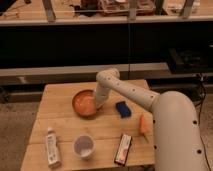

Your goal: Push the ceramic bowl across the table

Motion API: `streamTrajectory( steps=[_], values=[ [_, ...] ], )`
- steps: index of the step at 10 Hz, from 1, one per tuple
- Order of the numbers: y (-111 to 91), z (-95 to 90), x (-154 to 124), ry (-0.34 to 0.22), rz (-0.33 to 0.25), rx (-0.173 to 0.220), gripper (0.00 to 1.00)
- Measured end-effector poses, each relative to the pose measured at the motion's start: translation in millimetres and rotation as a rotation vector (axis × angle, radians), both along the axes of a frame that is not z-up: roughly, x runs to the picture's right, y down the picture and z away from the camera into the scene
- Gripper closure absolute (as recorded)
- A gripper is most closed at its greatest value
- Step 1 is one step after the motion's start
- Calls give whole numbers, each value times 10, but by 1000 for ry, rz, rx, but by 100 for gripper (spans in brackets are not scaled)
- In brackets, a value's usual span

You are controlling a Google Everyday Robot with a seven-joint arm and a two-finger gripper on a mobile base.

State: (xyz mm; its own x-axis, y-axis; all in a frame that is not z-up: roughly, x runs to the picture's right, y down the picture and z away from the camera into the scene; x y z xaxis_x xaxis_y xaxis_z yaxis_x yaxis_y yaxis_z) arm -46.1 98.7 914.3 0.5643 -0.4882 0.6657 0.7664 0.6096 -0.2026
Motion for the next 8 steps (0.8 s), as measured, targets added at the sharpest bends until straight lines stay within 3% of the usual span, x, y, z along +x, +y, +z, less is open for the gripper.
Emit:
streamTrajectory(
  steps=[3, 8],
  values=[
    [63, -16, -25, 1, 2, 0, 94],
    [101, -21, 160, 14, 13, -12, 94]
  ],
)
